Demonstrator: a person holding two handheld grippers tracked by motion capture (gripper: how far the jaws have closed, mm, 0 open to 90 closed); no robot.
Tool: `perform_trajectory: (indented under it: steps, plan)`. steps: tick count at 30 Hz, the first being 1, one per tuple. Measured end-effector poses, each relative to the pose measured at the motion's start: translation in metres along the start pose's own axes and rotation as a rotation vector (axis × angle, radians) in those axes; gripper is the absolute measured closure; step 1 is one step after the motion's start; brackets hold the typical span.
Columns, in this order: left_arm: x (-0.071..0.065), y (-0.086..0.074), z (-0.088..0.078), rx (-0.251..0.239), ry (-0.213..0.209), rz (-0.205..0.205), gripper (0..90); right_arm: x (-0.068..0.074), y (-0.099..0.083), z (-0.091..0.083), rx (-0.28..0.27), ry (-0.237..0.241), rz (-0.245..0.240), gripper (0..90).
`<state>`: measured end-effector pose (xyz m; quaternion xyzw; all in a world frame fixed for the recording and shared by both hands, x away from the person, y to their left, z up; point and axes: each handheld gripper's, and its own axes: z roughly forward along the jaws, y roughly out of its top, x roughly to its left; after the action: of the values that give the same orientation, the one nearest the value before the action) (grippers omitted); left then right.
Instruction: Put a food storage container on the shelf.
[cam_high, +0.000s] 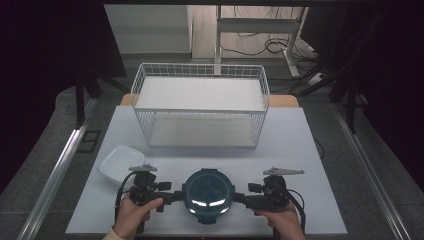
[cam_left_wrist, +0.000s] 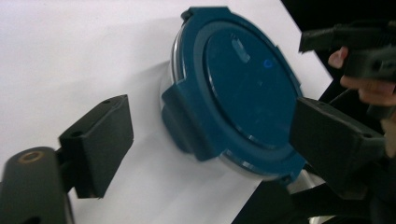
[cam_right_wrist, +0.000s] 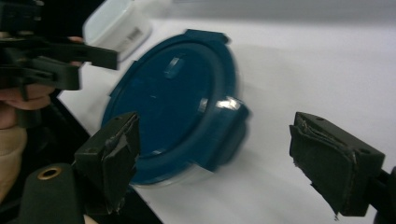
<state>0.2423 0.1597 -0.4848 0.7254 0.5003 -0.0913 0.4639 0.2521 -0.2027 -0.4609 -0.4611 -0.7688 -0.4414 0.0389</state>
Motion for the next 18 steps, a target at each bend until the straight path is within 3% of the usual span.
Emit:
perform_trajectory:
  steps: [2,5,7,11,14,18]
  plan:
    - [-0.001,0.005,0.002,0.003,0.006,0.004,12.8,0.004,0.005,0.005,0.013,-0.027,-0.012,16.4]
    - [-0.003,0.009,0.005,0.003,-0.011,0.006,12.5,0.004,0.011,0.012,0.021,-0.016,0.0,15.8]
    - [0.0,0.008,0.01,0.006,-0.033,-0.02,12.1,0.002,0.013,0.023,0.037,0.001,0.023,14.7]
    - [0.005,0.005,0.014,0.021,-0.068,-0.057,11.4,0.001,0.008,0.034,0.057,0.026,0.049,12.8]
    - [0.006,0.004,0.015,0.021,-0.053,-0.054,11.2,0.0,0.006,0.036,0.063,0.019,0.054,12.6]
    - [0.009,0.002,0.02,0.033,-0.072,-0.072,10.6,-0.004,0.002,0.039,0.074,0.029,0.085,12.5]
